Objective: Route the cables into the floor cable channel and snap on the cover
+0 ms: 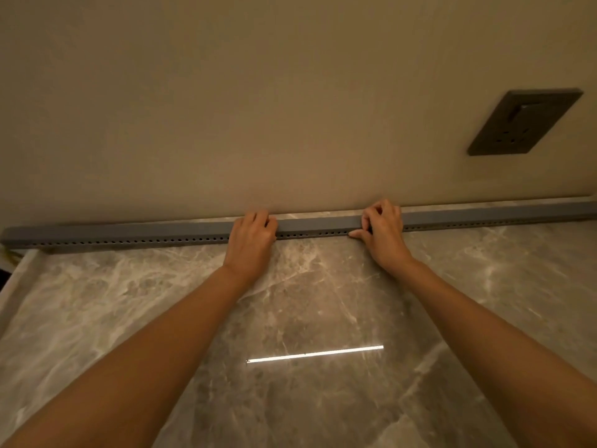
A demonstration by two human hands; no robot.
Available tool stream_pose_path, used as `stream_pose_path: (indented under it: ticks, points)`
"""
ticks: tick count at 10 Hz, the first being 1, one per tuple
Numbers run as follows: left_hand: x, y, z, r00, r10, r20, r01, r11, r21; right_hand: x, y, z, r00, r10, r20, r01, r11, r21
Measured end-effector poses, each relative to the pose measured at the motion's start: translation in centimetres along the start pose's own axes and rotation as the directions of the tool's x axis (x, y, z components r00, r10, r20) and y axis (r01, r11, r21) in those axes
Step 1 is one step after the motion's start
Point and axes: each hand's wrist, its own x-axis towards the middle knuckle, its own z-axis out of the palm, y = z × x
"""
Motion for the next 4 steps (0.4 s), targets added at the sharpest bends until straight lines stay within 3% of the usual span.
stream_pose_path:
  ticks: [2, 3, 4]
  points:
    - [0.5, 1.1, -1.9, 0.983, -0.122, 0.14, 0.127, 0.991, -0.028, -0.5, -2.5, -1.0, 0.992, 0.11, 0.056, -0.099, 0.981, -0.166]
    - [0.6, 1.8, -3.5, 0.96, -0.16, 0.23, 0.194, 0.972, -0.134, -1.9, -4.4, -1.0, 0.985, 0.127, 0.114, -0.112, 0.986, -0.124]
    - [0.7, 1.8, -6.1, 0.962, -0.189, 0.195, 0.236, 0.938, -0.253, -3.0, -6.2, -1.4, 0.99, 0.066, 0.124, -0.064, 0.998, -0.023]
